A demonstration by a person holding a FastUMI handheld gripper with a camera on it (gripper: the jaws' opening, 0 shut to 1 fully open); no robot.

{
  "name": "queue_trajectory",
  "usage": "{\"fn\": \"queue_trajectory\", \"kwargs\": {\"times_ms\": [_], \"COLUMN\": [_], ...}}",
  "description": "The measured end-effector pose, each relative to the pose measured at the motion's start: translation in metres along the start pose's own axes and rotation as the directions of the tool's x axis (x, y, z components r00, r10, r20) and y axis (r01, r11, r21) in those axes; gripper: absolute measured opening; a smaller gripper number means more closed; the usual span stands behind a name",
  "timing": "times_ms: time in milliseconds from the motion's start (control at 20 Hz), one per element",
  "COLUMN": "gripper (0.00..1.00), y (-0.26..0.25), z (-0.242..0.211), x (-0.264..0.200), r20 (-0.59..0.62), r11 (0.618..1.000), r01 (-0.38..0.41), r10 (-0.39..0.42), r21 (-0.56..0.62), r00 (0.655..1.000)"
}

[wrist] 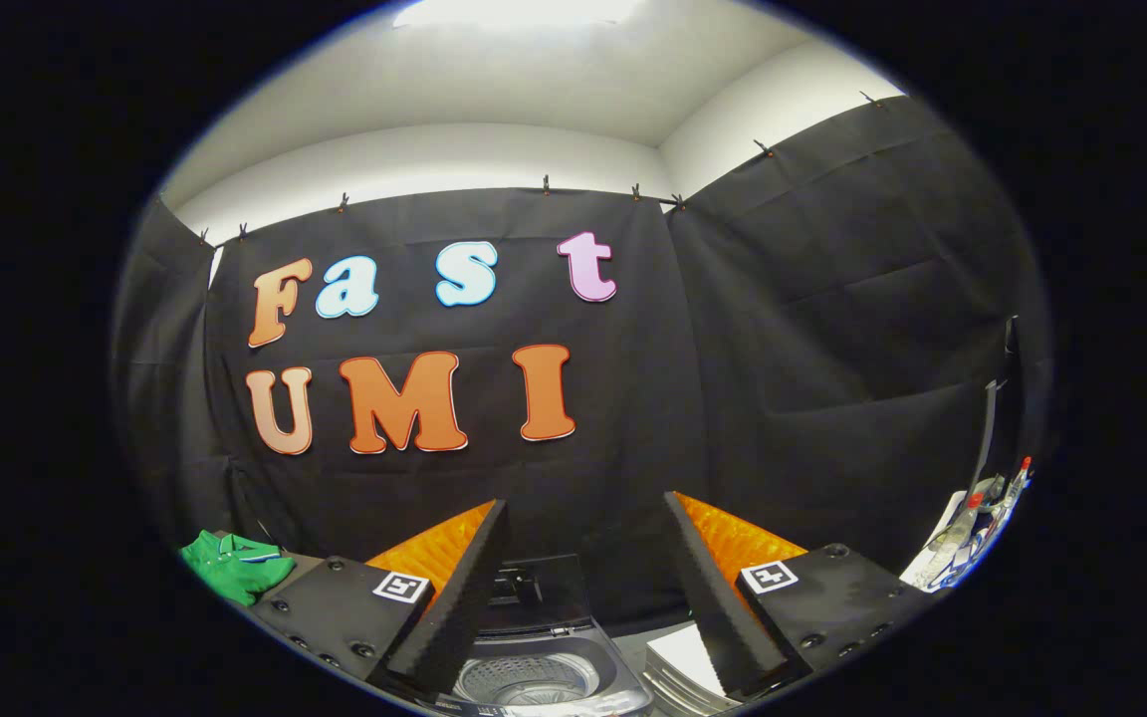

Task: Put the clothes into the washing machine and then close the washing machine lid.

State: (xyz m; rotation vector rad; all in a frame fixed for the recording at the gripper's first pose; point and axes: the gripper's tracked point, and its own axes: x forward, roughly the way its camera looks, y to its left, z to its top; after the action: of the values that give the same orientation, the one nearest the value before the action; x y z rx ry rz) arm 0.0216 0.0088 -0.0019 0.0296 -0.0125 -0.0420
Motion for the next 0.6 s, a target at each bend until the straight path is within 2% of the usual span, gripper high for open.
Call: {"fn": "queue_trajectory", "kwargs": {"times_ms": [350,600], "gripper": [0.99,0.98], "y": [0.014,0.045], "z": [-0.005,-0.010], "x": [0.001,0.006], "r20": [-0.015,-0.031], "r11": [1.000,1.000], "r01": [-0.002,-0.031], "r10": [0.002,0.031], "r21": [-0.016,-0.001], "r00": [1.000,0.999]}}
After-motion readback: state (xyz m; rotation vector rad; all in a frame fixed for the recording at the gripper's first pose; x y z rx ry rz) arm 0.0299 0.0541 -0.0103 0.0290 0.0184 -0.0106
